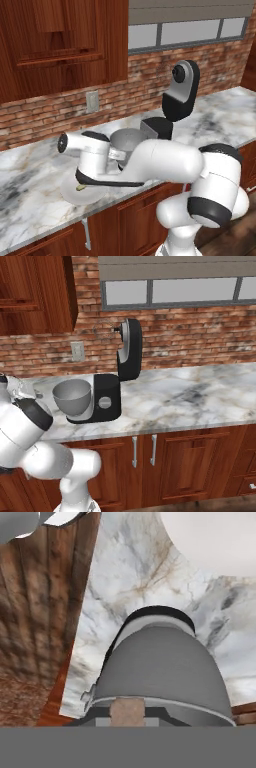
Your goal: Add butter and sugar cubes to the stand mixer bowl and then turn on the stand mixer to begin making frosting.
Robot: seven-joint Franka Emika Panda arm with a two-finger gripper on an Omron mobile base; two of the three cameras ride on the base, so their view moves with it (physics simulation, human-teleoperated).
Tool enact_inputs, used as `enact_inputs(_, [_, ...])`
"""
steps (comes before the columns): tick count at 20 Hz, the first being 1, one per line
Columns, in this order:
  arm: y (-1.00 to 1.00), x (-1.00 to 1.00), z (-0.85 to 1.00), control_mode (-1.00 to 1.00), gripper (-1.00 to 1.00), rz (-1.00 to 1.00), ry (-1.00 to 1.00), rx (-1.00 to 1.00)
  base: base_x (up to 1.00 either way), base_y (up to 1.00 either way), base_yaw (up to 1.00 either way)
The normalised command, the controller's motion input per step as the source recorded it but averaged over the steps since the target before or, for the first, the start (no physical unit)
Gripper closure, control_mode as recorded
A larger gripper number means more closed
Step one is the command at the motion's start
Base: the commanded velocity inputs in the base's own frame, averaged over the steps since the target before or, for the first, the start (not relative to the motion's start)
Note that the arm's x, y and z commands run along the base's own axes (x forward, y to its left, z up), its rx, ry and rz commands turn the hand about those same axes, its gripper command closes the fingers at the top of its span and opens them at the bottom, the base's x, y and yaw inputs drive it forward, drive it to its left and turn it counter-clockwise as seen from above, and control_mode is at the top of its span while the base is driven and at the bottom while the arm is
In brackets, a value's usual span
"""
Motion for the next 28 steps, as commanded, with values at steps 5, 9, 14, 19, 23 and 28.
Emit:
enact_inputs(5, [-0.06, -0.35, 0.74, -1.0, 1.0, -0.01, 0.0, -0.01, 0.0, 0.0, 0.0])
enact_inputs(9, [-0.46, 0.0, 0.47, -1.0, 1.0, -0.02, 0.0, 0.06, 0.0, 0.0, 0.0])
enact_inputs(14, [-0.6, 0.14, 0.08, -1.0, 1.0, 0.0, 0.03, 0.15, 0.0, 0.0, 0.0])
enact_inputs(19, [-0.41, 0.43, 0.0, -1.0, 1.0, 0.0, 0.09, 0.14, 0.0, 0.0, 0.0])
enact_inputs(23, [-0.16, 0.57, -0.03, -1.0, 1.0, 0.0, 0.17, 0.1, 0.0, 0.0, 0.0])
enact_inputs(28, [0.01, 0.66, -0.36, -1.0, 1.0, 0.0, 0.22, 0.01, 0.0, 0.0, 0.0])
